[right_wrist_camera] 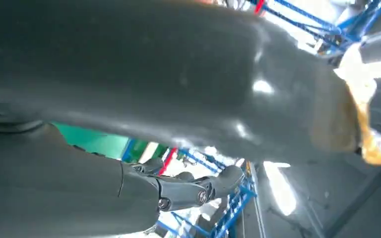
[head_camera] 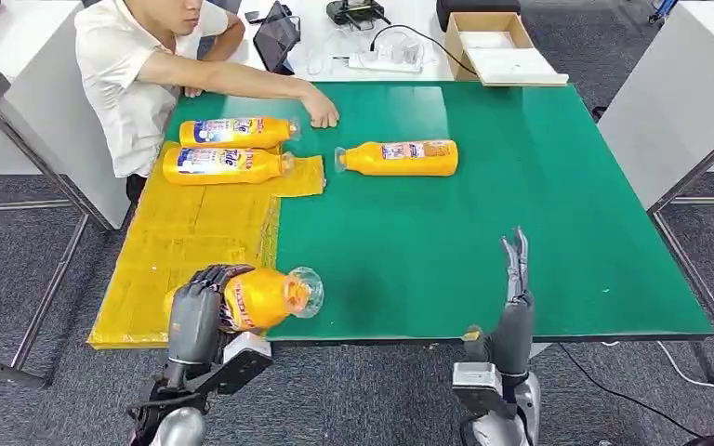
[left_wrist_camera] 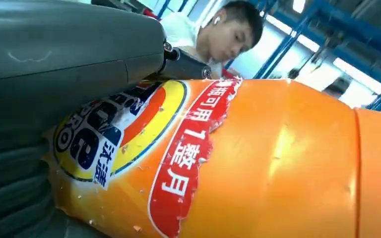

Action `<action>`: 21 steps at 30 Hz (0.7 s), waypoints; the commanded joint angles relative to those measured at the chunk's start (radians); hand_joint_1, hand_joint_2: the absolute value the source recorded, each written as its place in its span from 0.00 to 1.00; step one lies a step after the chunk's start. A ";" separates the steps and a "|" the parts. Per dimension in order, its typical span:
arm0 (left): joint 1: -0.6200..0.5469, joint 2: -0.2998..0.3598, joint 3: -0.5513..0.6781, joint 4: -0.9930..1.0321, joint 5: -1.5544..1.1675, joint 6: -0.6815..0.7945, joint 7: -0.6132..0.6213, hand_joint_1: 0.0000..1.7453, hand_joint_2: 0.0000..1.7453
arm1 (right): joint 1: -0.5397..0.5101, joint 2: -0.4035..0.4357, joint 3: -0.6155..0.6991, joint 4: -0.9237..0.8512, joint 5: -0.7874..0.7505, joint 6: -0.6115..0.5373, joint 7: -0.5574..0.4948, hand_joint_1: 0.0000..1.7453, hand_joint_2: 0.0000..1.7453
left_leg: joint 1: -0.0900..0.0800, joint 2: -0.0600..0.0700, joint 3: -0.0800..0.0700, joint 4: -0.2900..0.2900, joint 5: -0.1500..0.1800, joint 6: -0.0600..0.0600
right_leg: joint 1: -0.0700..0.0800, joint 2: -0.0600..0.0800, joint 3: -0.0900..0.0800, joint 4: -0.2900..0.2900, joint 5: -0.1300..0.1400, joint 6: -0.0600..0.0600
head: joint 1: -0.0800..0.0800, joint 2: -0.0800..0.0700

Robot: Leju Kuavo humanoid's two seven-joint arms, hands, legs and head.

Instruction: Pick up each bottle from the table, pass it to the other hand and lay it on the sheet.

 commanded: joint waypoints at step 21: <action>-0.460 -0.022 0.056 0.910 -0.220 -0.039 0.192 1.00 1.00 | -0.143 0.019 0.051 0.305 0.031 0.103 0.061 0.00 0.00 | 0.001 0.002 0.005 -0.002 0.003 -0.002 | 0.001 0.000 0.006 -0.001 0.001 -0.002 | 0.000 0.000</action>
